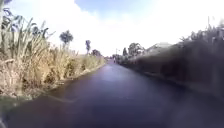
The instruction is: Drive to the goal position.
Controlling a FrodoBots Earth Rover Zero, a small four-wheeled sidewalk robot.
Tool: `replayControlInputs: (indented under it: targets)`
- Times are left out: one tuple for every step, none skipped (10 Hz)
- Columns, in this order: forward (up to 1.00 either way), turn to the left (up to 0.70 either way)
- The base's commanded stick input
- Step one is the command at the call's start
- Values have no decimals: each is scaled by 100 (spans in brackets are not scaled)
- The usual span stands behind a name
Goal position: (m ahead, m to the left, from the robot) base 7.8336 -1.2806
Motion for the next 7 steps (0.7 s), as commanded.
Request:
replayControlInputs:
  targets:
    - [100,0]
    - [100,-34]
    - [100,-36]
    - [100,-39]
    - [100,-29]
    - [100,-7]
    - [100,-39]
